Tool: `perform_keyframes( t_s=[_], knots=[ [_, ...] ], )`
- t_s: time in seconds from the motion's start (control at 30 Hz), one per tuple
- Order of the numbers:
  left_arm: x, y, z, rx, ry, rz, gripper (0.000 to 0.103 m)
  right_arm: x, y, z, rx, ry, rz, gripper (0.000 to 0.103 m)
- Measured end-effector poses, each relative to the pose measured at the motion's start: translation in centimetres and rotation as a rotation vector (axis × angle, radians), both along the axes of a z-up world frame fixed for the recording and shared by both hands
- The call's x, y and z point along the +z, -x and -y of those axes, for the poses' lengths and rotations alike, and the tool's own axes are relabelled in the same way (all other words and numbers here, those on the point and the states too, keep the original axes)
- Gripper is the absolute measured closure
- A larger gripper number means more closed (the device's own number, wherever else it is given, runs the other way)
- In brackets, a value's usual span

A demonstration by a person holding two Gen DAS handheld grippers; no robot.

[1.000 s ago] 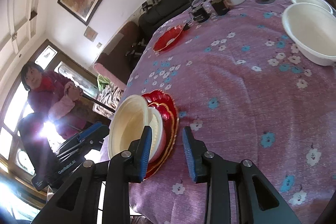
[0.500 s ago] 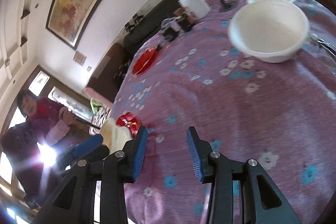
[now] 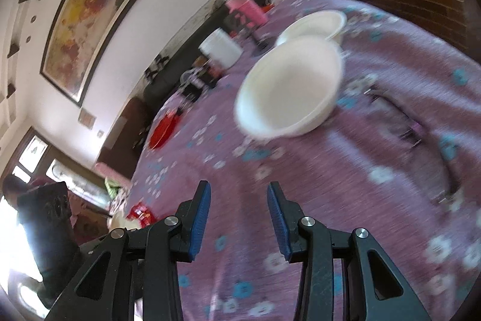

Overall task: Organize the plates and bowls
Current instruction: 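Reach the left gripper to the large white bowl and grasp its rim, then lift the large white bowl and carry it over the plate stack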

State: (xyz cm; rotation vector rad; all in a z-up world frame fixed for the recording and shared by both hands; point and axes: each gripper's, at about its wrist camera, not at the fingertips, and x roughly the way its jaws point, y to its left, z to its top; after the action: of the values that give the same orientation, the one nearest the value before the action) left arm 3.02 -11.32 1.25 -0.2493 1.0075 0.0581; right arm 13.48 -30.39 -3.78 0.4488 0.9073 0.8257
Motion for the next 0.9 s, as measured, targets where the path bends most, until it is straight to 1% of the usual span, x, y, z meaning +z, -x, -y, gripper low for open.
perform_keyframes(
  t_s=[0.07,0.13,0.23,0.33,0.4,0.5,0.57,0.6,0.63,0.67,0.73,0.77,0.8,0.83,0.87,0.9],
  knots=[
    [0.1,-1.6,-0.5,0.037,0.017,-0.006,0.055,0.4,-0.9,0.8,-0.028,0.021,0.018,0.061],
    [0.2,-3.1,-0.8,0.062,0.008,-0.010,0.055,1.0,-2.2,1.8,-0.059,0.038,0.035,0.061],
    [0.6,-5.3,-1.2,0.090,0.045,-0.007,0.055,1.6,-4.2,2.4,-0.079,0.066,0.046,0.061],
    [0.8,-7.8,-1.4,0.124,0.034,-0.009,0.055,2.1,-6.3,2.9,-0.103,0.086,0.044,0.061],
    [0.8,-9.5,-1.8,0.148,0.010,-0.013,0.055,2.2,-7.8,3.0,-0.112,0.091,0.036,0.061],
    [0.4,-11.8,-2.4,0.184,-0.015,-0.016,0.055,2.1,-9.7,2.4,-0.114,0.136,0.028,0.061],
    [-0.1,-13.2,-2.6,0.185,-0.015,-0.035,0.055,1.7,-10.7,2.2,-0.114,0.141,0.014,0.061],
    [-0.4,-13.8,-2.6,0.181,-0.014,-0.042,0.055,1.5,-11.4,1.9,-0.118,0.167,0.009,0.061],
    [-0.8,-14.4,-2.7,0.179,-0.006,-0.047,0.055,1.2,-11.8,1.6,-0.119,0.169,0.001,0.061],
    [-1.3,-14.9,-2.8,0.178,0.017,-0.052,0.055,0.9,-12.2,1.5,-0.116,0.161,-0.010,0.061],
    [-2.1,-15.7,-2.7,0.174,0.054,-0.065,0.055,0.4,-12.9,0.6,-0.100,0.186,-0.014,0.061],
    [-2.6,-16.0,-2.7,0.169,0.066,-0.063,0.063,0.1,-13.1,0.4,-0.101,0.184,-0.017,0.073],
    [-2.9,-16.2,-2.6,0.161,0.064,-0.064,0.083,-0.1,-13.2,0.0,-0.093,0.194,-0.022,0.086],
    [-3.2,-16.3,-2.4,0.165,0.025,-0.078,0.089,-0.3,-13.1,-0.4,-0.095,0.219,-0.021,0.093],
    [-3.1,-15.9,-2.5,0.173,0.016,-0.065,0.092,-0.2,-12.8,-0.3,-0.102,0.214,-0.006,0.093],
    [-2.7,-15.4,-2.7,0.174,0.032,-0.046,0.092,0.0,-12.2,0.0,-0.099,0.197,0.000,0.093]
  ],
)
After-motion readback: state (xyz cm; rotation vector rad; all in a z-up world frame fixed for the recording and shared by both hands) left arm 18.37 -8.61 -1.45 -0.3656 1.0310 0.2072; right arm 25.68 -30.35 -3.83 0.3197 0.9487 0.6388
